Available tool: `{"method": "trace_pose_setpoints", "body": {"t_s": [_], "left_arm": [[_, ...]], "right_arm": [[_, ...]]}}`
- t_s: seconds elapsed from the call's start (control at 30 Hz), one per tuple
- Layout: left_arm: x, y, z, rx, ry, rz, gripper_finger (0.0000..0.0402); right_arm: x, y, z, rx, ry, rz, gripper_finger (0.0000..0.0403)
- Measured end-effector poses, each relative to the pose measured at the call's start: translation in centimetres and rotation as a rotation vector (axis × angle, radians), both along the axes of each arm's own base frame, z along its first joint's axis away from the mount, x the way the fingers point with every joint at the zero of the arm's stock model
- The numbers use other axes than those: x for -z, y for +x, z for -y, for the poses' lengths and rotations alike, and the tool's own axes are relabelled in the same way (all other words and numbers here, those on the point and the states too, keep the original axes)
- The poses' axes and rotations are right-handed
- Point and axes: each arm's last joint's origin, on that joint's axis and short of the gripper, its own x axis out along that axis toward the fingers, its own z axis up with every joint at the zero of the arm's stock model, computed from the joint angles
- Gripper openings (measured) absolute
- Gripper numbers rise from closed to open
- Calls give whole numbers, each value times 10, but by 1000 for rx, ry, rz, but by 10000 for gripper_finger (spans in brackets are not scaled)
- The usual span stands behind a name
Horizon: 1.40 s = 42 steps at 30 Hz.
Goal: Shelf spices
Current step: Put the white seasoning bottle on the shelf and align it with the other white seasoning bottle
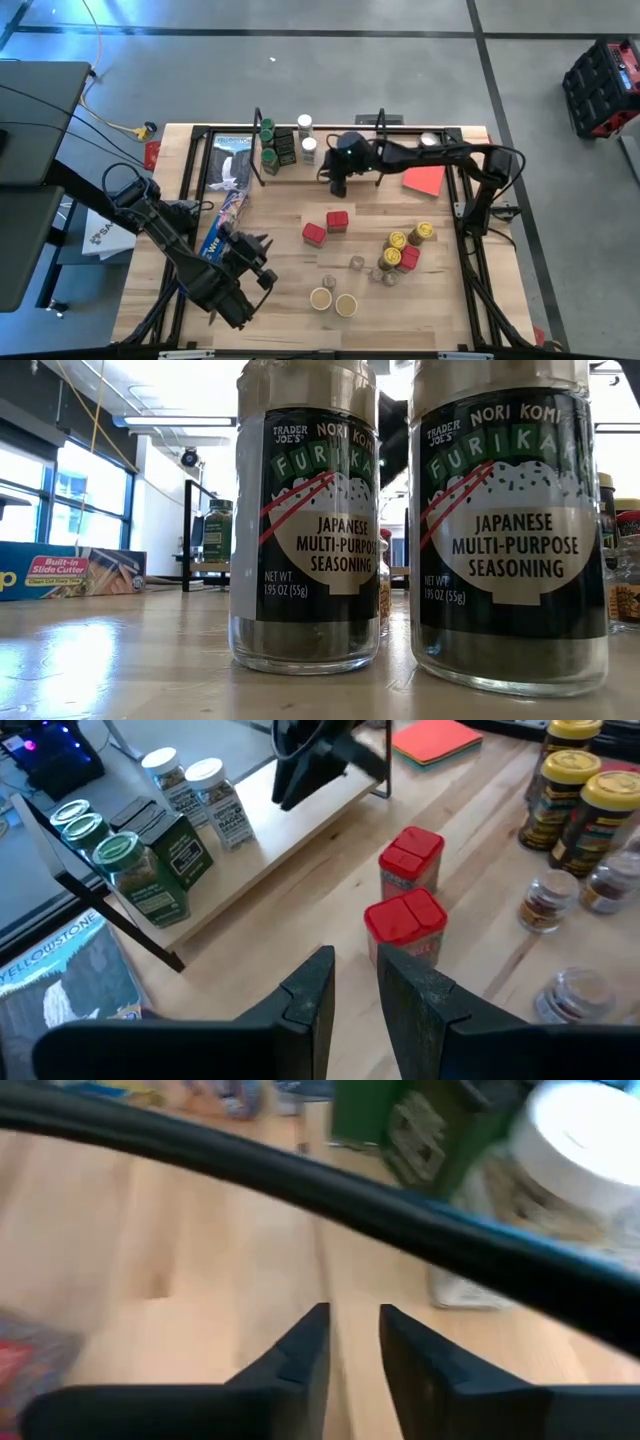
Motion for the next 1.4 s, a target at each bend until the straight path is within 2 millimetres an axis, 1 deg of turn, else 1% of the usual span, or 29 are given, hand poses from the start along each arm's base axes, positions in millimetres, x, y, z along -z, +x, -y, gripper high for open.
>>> {"method": "trace_pose_setpoints", "body": {"t_s": [0.07, 0.17, 0.3, 0.5, 0.57, 0.73, 1.03, 1.4], "left_arm": [[0, 0, 0, 3, 6, 7, 76], [-1, 0, 1, 14, 23, 7, 76], [-1, 1, -1, 10, 42, 14, 76], [-1, 2, -3, 4, 49, 13, 76], [-1, 2, -3, 4, 47, 11, 76], [-1, 2, -3, 2, 38, 4, 76], [-1, 2, -3, 2, 37, 1, 76], [-1, 2, -3, 2, 42, 0, 76]], "right_arm": [[8, -4, 3, 32, -1, 37, 63], [15, -7, 11, 65, 4, 74, 46], [22, -1, 21, 56, 46, 99, 32], [37, 11, 30, 65, 55, 75, 24], [43, 11, 33, 71, 58, 65, 23], [50, 13, 41, 99, 63, 88, 23], [51, 12, 56, 120, 90, 160, 23], [46, 8, 70, 153, 63, 224, 23]]}}
